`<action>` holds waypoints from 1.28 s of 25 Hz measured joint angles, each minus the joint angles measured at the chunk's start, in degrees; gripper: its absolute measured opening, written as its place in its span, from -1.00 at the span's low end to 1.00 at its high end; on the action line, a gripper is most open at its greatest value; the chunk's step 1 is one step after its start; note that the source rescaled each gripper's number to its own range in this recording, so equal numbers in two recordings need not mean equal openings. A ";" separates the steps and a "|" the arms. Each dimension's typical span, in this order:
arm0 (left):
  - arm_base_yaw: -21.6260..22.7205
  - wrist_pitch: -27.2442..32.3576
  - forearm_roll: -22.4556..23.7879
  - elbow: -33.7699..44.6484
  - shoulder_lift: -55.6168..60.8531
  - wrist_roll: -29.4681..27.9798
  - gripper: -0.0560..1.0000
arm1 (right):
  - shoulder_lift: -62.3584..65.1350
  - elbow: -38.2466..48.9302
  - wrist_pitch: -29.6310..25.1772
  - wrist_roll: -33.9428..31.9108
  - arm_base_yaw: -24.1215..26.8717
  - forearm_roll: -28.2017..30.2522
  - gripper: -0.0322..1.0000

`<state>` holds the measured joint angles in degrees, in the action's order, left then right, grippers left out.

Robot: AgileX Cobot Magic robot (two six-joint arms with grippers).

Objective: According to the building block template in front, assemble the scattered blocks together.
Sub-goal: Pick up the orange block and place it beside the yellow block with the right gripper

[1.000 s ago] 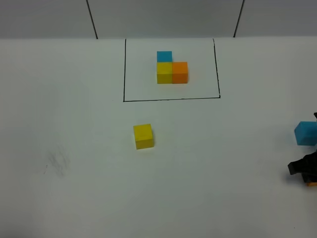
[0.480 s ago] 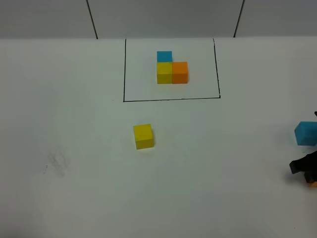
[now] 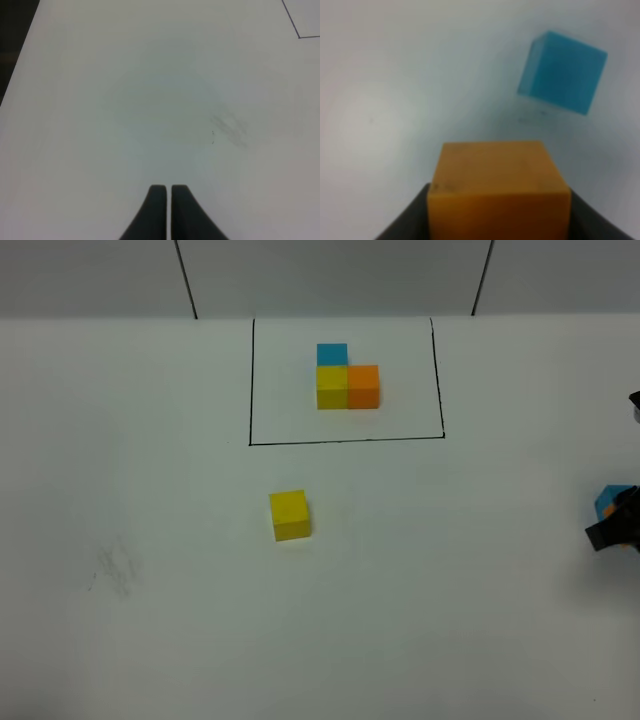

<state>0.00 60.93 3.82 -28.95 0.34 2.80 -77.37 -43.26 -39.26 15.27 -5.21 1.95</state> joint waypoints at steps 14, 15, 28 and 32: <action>0.00 0.00 0.00 0.00 0.00 0.00 -0.89 | 2.73 -0.18 -8.51 49.88 -10.39 -1.14 0.03; 0.00 0.00 0.00 0.00 0.00 0.00 -0.89 | 2.73 -0.18 -8.19 50.97 -10.39 -1.95 0.03; 0.00 0.00 0.00 0.00 0.00 0.00 -0.89 | 1.01 -6.15 -6.65 53.83 -10.39 -5.49 0.03; 0.00 0.00 0.00 0.00 0.00 0.00 -0.89 | -3.05 -12.46 -10.65 54.65 -10.39 -5.67 0.03</action>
<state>0.00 60.93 3.82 -28.95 0.34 2.80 -80.42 -55.72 -49.91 69.92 -15.60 -3.72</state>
